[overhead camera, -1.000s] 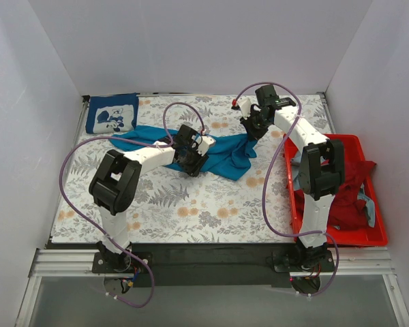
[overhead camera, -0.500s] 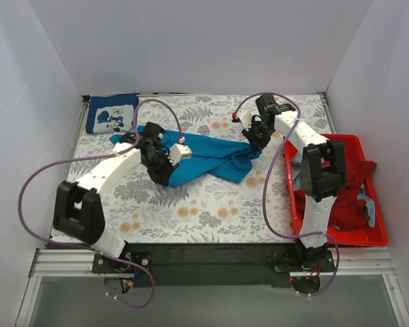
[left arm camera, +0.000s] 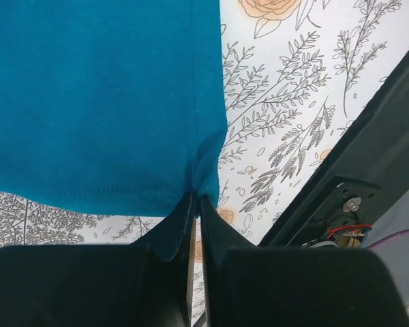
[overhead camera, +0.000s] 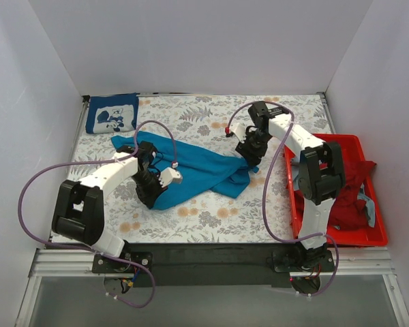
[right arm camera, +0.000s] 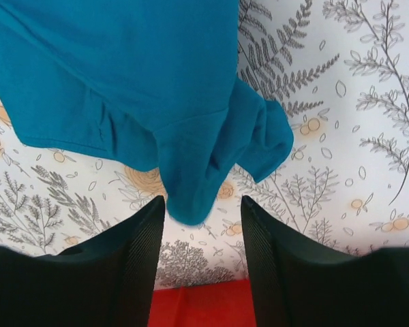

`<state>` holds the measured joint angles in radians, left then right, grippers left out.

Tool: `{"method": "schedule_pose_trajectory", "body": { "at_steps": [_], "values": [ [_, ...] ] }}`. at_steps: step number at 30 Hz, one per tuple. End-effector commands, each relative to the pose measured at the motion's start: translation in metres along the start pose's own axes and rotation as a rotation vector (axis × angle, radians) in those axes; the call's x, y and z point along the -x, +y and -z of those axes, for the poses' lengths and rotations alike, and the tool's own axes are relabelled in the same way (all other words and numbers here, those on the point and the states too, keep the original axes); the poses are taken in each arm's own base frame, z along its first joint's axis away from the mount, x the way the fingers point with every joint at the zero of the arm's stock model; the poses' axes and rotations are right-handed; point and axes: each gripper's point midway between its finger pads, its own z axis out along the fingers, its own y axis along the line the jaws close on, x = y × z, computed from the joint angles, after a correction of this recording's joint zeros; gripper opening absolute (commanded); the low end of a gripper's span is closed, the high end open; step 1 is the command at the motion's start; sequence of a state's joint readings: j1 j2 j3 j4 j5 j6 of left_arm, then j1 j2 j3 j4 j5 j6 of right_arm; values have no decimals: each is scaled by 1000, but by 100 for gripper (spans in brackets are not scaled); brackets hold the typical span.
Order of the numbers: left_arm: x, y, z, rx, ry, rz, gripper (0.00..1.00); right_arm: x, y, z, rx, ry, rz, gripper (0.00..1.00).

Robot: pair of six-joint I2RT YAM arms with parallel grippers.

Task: Fold and stack the t-shirts
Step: Flatten the tshirt out

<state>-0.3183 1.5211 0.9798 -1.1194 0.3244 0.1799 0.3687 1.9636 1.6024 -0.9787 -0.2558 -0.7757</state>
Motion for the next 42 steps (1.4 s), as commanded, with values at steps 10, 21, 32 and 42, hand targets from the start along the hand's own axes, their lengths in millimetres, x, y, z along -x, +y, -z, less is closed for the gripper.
{"method": "schedule_pose_trajectory", "body": {
  "at_steps": [10, 21, 32, 42],
  "values": [
    [-20, 58, 20, 103, 41, 12, 0, -26, -14, 40, -17, -95, -103, 47],
    [-22, 77, 18, 110, 5, 75, 0, -1, -9, 5, 84, -183, -355, 39],
    [-18, 75, 17, 140, -37, 85, 0, -9, -5, -39, 72, -121, -404, 41],
    [1, 75, 36, 175, -156, 144, 0, -17, 12, -55, 81, -77, -390, 1]
  ]
}}
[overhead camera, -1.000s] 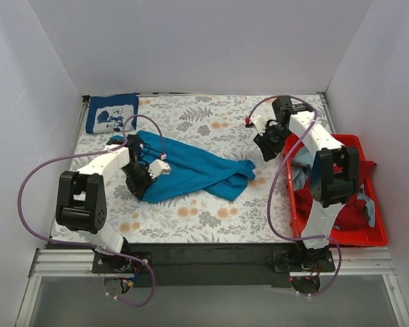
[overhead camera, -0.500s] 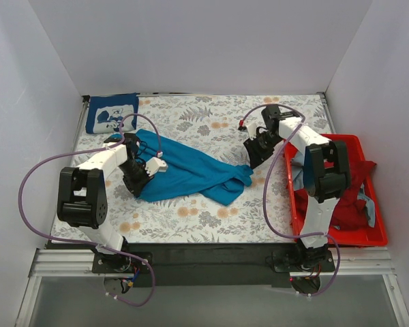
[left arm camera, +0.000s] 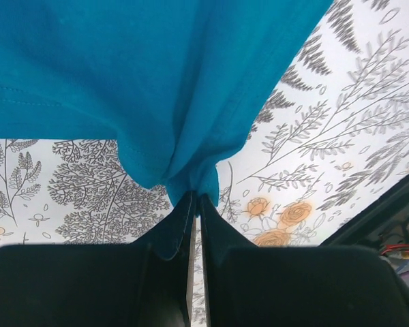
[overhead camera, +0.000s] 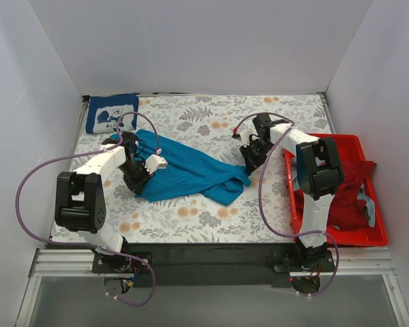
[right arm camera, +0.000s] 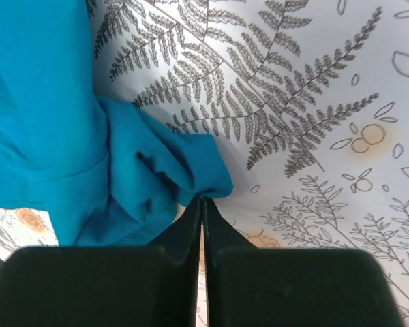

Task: Fold and stack the t-shirts
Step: Flatten the tshirt out

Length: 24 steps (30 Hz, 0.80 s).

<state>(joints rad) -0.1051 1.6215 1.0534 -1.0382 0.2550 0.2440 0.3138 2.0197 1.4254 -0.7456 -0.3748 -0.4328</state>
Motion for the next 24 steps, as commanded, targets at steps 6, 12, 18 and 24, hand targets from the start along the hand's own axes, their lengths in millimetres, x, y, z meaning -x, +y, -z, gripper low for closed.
{"method": "schedule_pose_trajectory", "body": {
  "at_steps": [6, 12, 18, 24],
  "values": [
    [79, 45, 119, 139, -511, 210, 0, 60, 11, 99, 7, -309, 59, 1],
    [111, 77, 218, 313, -814, 285, 0, 114, 39, 223, 60, -661, 188, 1],
    [114, 77, 326, 595, -1073, 316, 0, 125, 54, 314, -19, -850, 211, 1],
    [91, 34, 429, 944, -1297, 298, 0, 108, 95, 417, -203, -1089, 253, 1]
  ]
}}
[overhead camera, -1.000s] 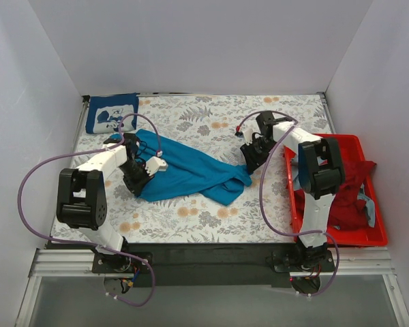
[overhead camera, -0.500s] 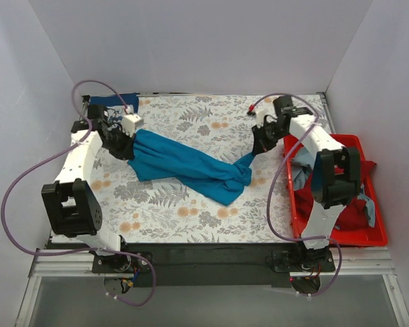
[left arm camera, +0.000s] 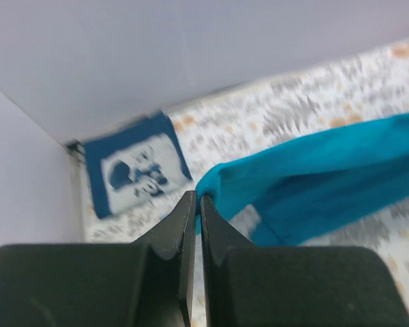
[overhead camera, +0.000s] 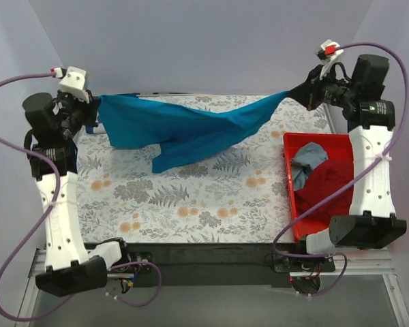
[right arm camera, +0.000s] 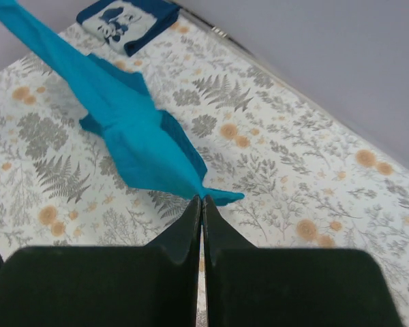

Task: Fold and stack the t-shirts
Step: Flatten the tshirt out

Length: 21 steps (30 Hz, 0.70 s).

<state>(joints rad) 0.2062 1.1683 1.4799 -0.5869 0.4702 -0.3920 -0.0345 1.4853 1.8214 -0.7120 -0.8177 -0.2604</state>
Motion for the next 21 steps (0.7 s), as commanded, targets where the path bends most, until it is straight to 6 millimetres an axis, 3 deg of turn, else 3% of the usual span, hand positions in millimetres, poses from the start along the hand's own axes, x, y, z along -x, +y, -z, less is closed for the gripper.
{"method": "schedule_pose_trajectory", "body": {
  "at_steps": [1, 6, 9, 18, 21],
  "values": [
    [80, 14, 54, 188, -283, -55, 0, 61, 26, 43, -72, -194, 100, 1],
    [130, 16, 108, 316, -462, -103, 0, 108, 45, 85, -217, -352, 192, 1],
    [153, 16, 122, 336, -526, -130, 0, 129, 51, 100, -261, -424, 214, 1],
    [160, 28, 106, 352, -537, -179, 0, 158, 38, 102, -293, -490, 234, 1],
    [157, 35, 90, 344, -520, -171, 0, 165, 34, 98, -283, -514, 239, 1]
  ]
}}
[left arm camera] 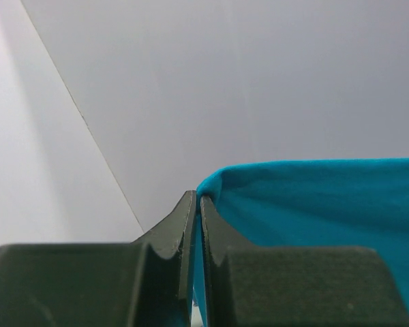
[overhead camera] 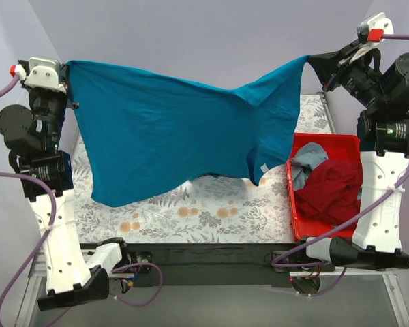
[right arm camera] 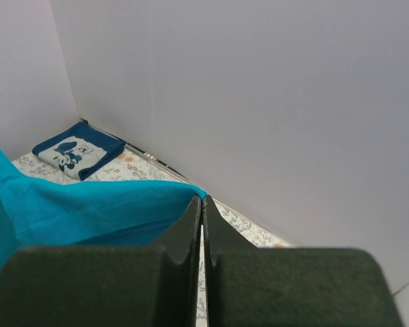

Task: Fold and stack the t-shirts
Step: Flatten the tshirt out

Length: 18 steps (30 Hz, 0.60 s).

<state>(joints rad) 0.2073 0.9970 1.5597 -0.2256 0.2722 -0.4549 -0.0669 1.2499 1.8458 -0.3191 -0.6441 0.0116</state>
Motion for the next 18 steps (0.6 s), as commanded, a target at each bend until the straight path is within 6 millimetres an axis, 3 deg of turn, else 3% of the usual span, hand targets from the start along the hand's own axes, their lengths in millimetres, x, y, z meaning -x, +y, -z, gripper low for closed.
{"method": "schedule_pose_trajectory", "body": {
  "at_steps": [1, 4, 8, 15, 18],
  "values": [
    [-9, 9, -14, 30, -2, -15, 0, 29, -9, -6, -29, -94, 34, 1],
    [-19, 7, -28, 6, 18, 13, 0, 30, -16, -14, -39, -107, 21, 1],
    [-14, -1, -30, -40, 5, 26, 0, 35, -16, -15, -34, -116, 17, 1],
    [-5, -6, -3, -28, -12, 24, 0, 52, 5, 15, -51, -156, 77, 1],
    [14, -5, 11, -11, -44, 26, 0, 69, 16, 31, -66, -194, 115, 1]
  ]
}}
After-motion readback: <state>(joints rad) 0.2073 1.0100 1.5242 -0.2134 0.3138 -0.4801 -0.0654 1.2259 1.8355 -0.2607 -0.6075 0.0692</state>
